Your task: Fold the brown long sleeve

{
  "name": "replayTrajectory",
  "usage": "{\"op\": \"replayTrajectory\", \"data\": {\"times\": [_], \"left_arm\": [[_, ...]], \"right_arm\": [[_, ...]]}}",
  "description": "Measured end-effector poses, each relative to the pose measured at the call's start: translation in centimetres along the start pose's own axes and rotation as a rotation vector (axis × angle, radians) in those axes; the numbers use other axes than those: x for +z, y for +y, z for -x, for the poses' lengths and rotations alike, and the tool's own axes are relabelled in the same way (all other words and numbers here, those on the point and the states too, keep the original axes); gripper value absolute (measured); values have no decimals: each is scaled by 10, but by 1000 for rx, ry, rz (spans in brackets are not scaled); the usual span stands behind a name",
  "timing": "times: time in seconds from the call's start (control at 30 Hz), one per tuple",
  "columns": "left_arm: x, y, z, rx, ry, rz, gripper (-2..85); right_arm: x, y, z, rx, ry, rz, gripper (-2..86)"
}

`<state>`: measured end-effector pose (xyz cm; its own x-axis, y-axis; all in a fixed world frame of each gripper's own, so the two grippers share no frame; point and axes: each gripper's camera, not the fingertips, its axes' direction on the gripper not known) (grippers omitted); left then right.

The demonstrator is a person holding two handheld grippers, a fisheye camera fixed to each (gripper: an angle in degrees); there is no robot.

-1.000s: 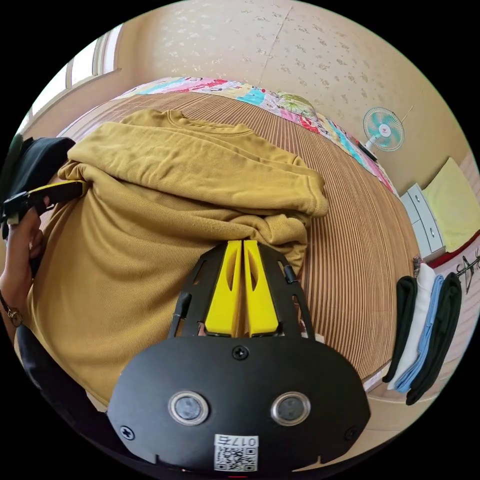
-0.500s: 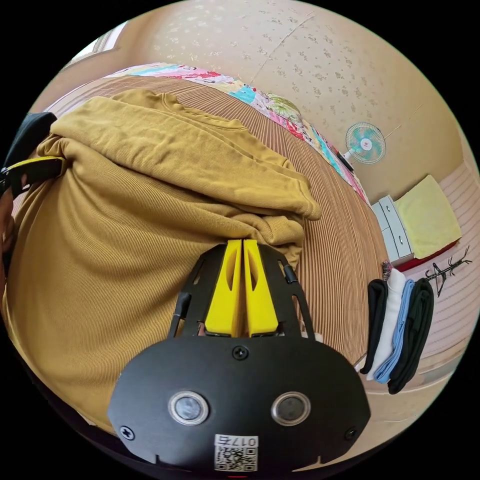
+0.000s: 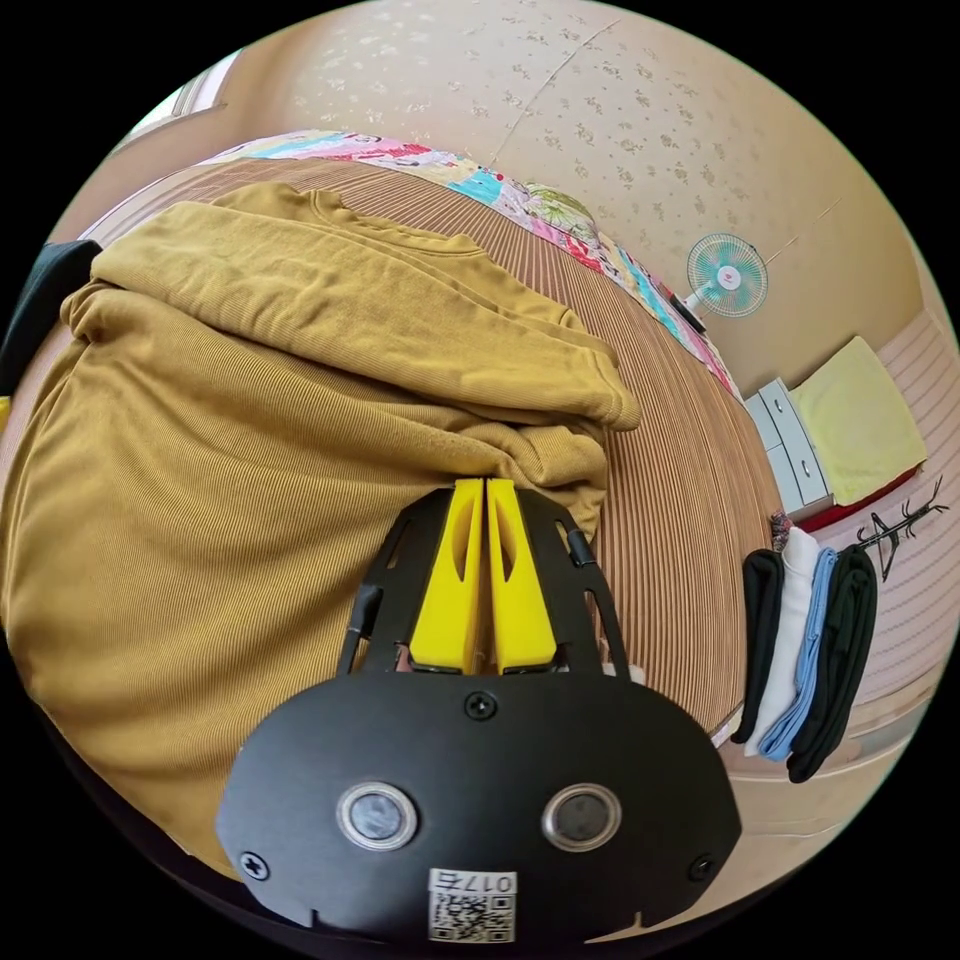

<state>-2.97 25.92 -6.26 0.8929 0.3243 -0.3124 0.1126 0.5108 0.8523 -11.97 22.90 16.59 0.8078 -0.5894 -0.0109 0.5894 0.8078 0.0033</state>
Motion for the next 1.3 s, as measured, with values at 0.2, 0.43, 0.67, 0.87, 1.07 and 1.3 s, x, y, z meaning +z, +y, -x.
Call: {"op": "replayTrajectory", "data": {"times": [0.2,0.43,0.67,0.87,1.07,1.3], "left_arm": [[-68,70,20,1,162,-19,66],[-50,59,80,-187,278,110,118],[-17,47,124,-371,432,259,112],[-12,30,134,-361,508,285,87],[-11,20,151,-384,599,294,70],[-36,9,157,-319,660,289,52]], "right_arm": [[-7,-8,2,-13,36,-1,5],[-17,-17,-16,-8,28,-2,3],[-30,-29,-75,31,-118,23,4],[-51,5,-211,138,-615,45,8],[-90,118,-334,353,-872,-3,27],[-74,215,-401,585,-1257,82,102]]}}
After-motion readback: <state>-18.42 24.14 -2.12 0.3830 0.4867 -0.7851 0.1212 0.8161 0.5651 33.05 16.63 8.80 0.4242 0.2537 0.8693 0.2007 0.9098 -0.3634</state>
